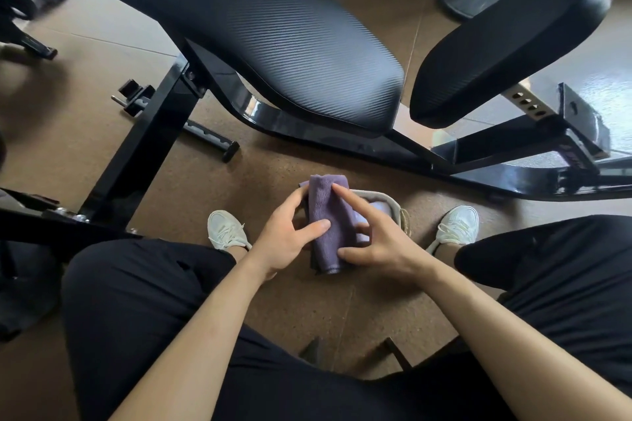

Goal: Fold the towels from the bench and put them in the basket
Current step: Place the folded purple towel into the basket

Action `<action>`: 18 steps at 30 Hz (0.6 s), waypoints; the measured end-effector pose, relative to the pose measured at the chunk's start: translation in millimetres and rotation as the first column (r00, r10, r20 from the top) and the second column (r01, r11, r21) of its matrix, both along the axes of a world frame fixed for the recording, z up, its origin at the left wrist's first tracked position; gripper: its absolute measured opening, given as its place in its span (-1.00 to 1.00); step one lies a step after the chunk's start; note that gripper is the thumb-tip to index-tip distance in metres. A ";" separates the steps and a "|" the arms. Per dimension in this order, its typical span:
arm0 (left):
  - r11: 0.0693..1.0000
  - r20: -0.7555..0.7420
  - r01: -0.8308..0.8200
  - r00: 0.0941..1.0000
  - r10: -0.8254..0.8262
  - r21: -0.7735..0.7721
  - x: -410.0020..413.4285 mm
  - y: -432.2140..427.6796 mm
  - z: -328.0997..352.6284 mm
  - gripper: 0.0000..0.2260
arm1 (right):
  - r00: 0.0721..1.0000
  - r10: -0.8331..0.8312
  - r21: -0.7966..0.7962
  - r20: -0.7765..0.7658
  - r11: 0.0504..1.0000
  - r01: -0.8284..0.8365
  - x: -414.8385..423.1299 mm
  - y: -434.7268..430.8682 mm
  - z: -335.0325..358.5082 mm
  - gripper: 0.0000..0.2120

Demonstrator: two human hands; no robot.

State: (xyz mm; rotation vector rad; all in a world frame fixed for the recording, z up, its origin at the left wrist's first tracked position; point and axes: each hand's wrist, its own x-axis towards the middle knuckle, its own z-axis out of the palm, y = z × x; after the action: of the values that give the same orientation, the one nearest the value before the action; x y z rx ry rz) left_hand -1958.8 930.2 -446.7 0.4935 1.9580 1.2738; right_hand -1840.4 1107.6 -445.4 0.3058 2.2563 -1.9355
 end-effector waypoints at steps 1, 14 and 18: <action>1.000 0.005 -0.001 1.000 0.001 0.020 -0.3 0.2 -1.9 -0.29 | 1.000 -0.005 -0.024 0.013 1.000 0.005 -0.8 0.3 -0.5 -0.09; 0.944 0.147 0.311 0.944 -0.294 -0.107 15.9 16.8 -89.2 -0.28 | 0.885 0.037 -0.062 0.464 0.998 -0.009 11.8 18.2 -77.1 -0.02; 0.931 0.180 0.334 0.935 -0.307 -0.149 9.8 54.9 -133.7 -0.29 | 0.857 0.013 0.051 0.515 0.998 -0.046 1.3 45.9 -122.3 0.01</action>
State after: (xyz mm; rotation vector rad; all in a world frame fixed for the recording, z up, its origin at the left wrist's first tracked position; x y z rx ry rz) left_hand -1949.0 985.2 -580.5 0.5810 1.7546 0.8948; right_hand -1839.1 1153.5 -567.7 0.7003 1.9458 -1.5282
